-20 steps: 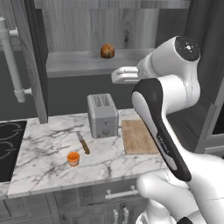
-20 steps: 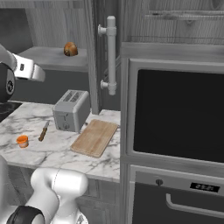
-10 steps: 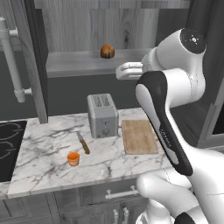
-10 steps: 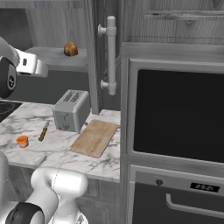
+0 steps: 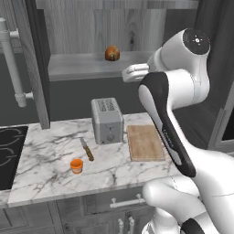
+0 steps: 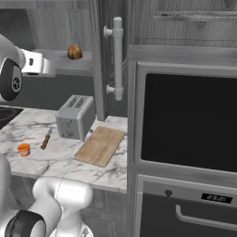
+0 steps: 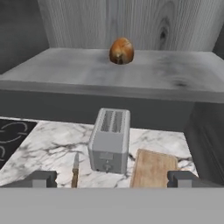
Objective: Pick the bread, place it on the cutting board, pick the jam, place it on the counter, and close the cabinet.
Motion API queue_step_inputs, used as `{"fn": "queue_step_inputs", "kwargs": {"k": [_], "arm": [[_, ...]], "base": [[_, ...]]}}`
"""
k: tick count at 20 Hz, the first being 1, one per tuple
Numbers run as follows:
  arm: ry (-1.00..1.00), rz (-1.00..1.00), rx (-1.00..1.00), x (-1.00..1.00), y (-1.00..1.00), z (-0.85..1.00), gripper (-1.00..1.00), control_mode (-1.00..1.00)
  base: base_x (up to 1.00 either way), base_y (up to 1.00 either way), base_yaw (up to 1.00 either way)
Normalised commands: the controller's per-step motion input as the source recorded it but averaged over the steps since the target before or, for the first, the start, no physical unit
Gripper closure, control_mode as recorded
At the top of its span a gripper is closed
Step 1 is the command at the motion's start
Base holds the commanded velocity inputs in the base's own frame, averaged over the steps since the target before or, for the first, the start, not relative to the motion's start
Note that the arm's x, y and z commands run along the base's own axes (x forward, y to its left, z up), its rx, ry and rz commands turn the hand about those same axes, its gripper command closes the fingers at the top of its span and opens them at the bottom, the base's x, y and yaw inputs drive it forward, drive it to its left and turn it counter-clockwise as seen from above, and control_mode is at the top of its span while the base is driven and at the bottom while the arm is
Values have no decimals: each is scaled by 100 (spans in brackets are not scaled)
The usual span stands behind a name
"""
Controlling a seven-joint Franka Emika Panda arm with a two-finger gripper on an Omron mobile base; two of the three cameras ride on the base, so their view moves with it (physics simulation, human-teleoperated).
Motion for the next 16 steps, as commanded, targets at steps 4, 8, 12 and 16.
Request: {"fn": "queue_step_inputs", "kwargs": {"k": [4,8,12,16], "arm": [[-3,0,-4,39,-2,0,-100,-100],[-2,0,-1,49,-3,0,-100,-100],[-1,0,0,48,-2,0,-100,-100],[-1,0,0,50,0,0,-100,-100]], "base": [[0,0,0],[0,0,0],[0,0,0],[0,0,0]]}}
